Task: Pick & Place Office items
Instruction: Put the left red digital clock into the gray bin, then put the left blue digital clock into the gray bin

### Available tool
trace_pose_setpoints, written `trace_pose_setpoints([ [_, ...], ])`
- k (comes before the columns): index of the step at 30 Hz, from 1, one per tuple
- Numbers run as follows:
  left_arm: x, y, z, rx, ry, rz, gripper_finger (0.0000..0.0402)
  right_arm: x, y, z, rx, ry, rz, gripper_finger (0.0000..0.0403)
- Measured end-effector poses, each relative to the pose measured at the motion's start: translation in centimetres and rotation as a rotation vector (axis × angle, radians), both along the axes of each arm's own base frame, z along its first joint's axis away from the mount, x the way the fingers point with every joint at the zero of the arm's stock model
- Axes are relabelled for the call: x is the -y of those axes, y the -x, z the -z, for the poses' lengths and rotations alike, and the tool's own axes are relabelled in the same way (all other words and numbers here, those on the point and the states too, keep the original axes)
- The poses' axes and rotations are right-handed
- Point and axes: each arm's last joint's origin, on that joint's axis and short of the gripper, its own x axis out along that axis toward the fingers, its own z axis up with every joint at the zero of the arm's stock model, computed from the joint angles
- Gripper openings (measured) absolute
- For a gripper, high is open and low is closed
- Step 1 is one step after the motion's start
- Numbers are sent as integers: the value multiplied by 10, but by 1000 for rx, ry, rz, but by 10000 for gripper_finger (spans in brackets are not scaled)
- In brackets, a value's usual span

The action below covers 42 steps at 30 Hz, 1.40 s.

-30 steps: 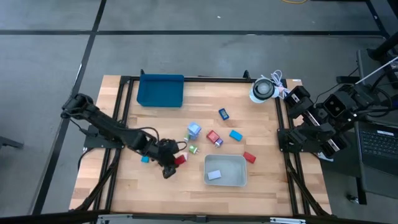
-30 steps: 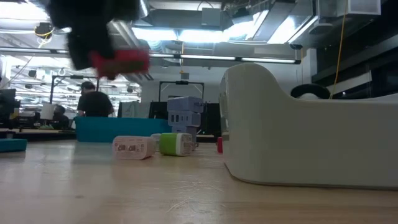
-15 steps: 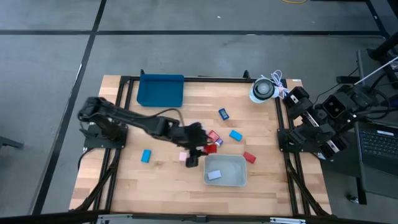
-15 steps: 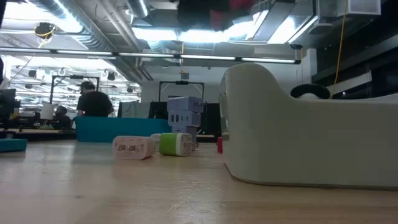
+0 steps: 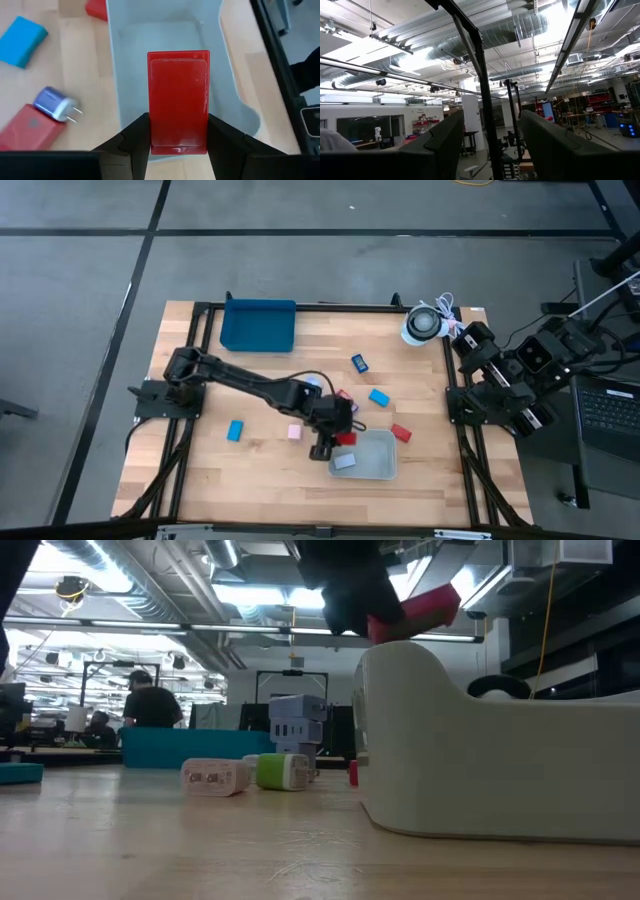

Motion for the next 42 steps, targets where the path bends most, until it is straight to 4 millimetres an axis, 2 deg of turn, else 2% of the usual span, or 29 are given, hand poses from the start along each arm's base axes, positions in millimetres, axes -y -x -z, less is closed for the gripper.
trace_pose_setpoints([
  [7, 17, 2, 3, -4, 7, 5, 163, -2, -3, 1, -2, 20, 9, 204],
  [17, 6, -2, 2, 11, 3, -26, 169, -9, -10, 4, -12, 27, 12, 204],
  [29, 8, -4, 0, 51, -1, -3, 174, -9, -10, 4, -8, 24, 12, 204],
  [42, 5, -4, 0, 47, -44, -20, 213, -9, -10, 4, -8, 25, 12, 204],
])
